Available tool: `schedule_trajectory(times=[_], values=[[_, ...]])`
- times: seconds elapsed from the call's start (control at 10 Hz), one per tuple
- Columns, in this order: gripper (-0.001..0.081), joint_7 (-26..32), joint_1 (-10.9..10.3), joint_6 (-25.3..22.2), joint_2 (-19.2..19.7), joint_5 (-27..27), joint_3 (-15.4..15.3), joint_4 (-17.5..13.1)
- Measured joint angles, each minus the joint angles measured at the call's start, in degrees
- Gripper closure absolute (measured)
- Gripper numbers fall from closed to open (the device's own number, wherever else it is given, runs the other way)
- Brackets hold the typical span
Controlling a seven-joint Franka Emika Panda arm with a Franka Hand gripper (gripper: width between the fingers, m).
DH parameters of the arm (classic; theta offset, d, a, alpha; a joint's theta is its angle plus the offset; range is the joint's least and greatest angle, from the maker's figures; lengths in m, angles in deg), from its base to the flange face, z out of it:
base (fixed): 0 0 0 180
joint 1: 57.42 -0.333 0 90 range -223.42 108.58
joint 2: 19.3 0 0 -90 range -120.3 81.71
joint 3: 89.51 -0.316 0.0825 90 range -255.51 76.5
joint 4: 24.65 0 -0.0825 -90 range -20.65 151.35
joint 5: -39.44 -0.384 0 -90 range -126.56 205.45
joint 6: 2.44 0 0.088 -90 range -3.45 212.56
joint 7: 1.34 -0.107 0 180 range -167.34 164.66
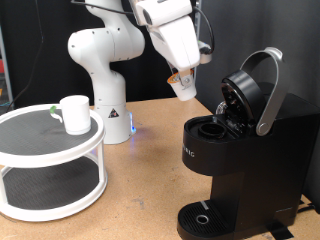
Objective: Make a cup of coffee with the keurig machine
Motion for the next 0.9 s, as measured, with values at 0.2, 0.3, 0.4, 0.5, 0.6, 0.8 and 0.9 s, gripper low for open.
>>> schedule_trajectory(times=[0.2,0.3,0.4,0.5,0.6,0.8,0.9], values=[[0.0371,0.3,0.0,1.5,0.0,0.0,-0.3,1.1],[0.0371,0.1,-0.2,2.8,0.1,0.0,-0.8,1.6],[0.0371,-0.3,-0.2,4.0,0.3,0.0,-1.5,2.0],[0.0371,-0.6,-0.4,5.0,0.4,-0.2,-2.2,2.4],[0.0371,-0.9,-0.6,5.8,0.4,-0.4,-2.9,2.7],[0.0371,-1.8,-0.9,7.1,0.4,-0.5,-4.3,3.5],[0.0371,-2.5,-0.9,7.4,0.4,-0.5,-5.0,3.8]])
